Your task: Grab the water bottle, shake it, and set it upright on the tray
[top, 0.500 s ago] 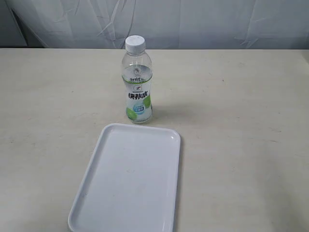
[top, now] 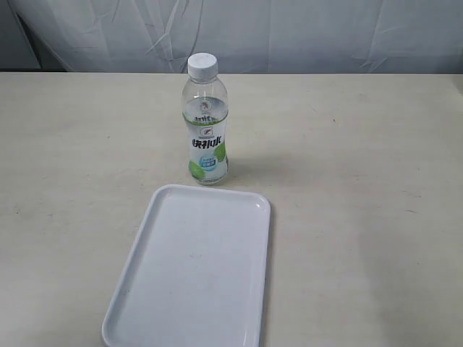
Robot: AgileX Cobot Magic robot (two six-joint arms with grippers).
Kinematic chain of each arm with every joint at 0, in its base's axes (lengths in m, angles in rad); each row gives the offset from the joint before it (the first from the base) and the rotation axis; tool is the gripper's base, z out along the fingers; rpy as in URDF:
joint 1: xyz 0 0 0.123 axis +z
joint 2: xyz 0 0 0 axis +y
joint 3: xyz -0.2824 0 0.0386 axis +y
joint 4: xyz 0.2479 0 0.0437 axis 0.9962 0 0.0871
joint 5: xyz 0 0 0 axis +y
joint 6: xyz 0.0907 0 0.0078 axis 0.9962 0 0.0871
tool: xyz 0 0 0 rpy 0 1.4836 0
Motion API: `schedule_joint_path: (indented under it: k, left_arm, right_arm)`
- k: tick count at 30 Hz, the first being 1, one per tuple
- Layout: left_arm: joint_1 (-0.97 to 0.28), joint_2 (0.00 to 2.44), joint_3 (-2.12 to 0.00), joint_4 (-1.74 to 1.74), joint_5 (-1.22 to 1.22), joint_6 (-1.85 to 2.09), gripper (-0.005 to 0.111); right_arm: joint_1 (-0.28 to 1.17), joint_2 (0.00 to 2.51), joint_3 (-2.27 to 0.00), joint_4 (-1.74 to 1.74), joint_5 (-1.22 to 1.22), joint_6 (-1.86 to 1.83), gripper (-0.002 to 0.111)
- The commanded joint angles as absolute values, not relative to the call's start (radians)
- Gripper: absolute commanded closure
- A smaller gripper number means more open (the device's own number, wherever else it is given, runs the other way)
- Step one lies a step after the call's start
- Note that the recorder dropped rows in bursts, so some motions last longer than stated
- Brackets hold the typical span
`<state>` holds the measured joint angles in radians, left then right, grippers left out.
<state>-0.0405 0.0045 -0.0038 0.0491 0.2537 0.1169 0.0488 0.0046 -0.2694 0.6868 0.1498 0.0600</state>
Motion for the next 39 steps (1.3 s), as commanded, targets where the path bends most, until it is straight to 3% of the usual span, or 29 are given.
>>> schedule_joint_path:
  k: [1, 4, 8, 12, 14, 18, 23, 25, 26, 31, 33, 39]
  left_arm:
    - [-0.041, 0.000, 0.000, 0.047, 0.245, 0.112, 0.106]
    - [-0.041, 0.000, 0.000, 0.047, 0.245, 0.114, 0.106]
    - [-0.041, 0.000, 0.000, 0.047, 0.245, 0.114, 0.106]
    - [-0.041, 0.000, 0.000, 0.047, 0.245, 0.114, 0.106]
    - [-0.041, 0.000, 0.000, 0.047, 0.245, 0.114, 0.106]
    - [-0.041, 0.000, 0.000, 0.047, 0.245, 0.114, 0.106]
    - [-0.041, 0.000, 0.000, 0.047, 0.245, 0.114, 0.106]
    - [-0.041, 0.000, 0.000, 0.047, 0.245, 0.114, 0.106]
    - [-0.041, 0.000, 0.000, 0.047, 0.245, 0.114, 0.106]
    - [-0.041, 0.000, 0.000, 0.047, 0.245, 0.114, 0.106]
    - [-0.041, 0.000, 0.000, 0.047, 0.245, 0.114, 0.106]
    - [-0.041, 0.000, 0.000, 0.047, 0.245, 0.114, 0.106]
  right_arm:
    - [0.042, 0.047, -0.392, 0.683, 0.085, -0.008, 0.109]
    - [0.042, 0.198, -0.461, 0.703, 0.066, -0.018, 0.109]
    - [0.042, 0.458, -0.595, 0.711, 0.277, -0.246, 0.109]
    - [0.049, 0.896, -0.774, 0.928, 0.613, -0.708, 0.109]
    - [0.111, 1.104, -0.802, 1.057, 0.659, -0.979, 0.109]
    - [0.436, 1.405, -0.802, 1.075, 0.314, -1.235, 0.109]
    - [0.671, 1.583, -0.828, 1.112, -0.030, -1.242, 0.106]
    - [0.711, 1.640, -0.870, 1.112, -0.035, -1.242, 0.089]
    - [0.724, 1.674, -0.897, 1.112, -0.035, -1.233, 0.071]
    - [0.750, 1.748, -0.965, 1.218, -0.119, -1.231, 0.015]
    - [0.752, 1.776, -0.987, 1.225, -0.127, -1.231, 0.003]
    - [0.758, 1.823, -1.036, 1.232, -0.064, -1.229, 0.004]
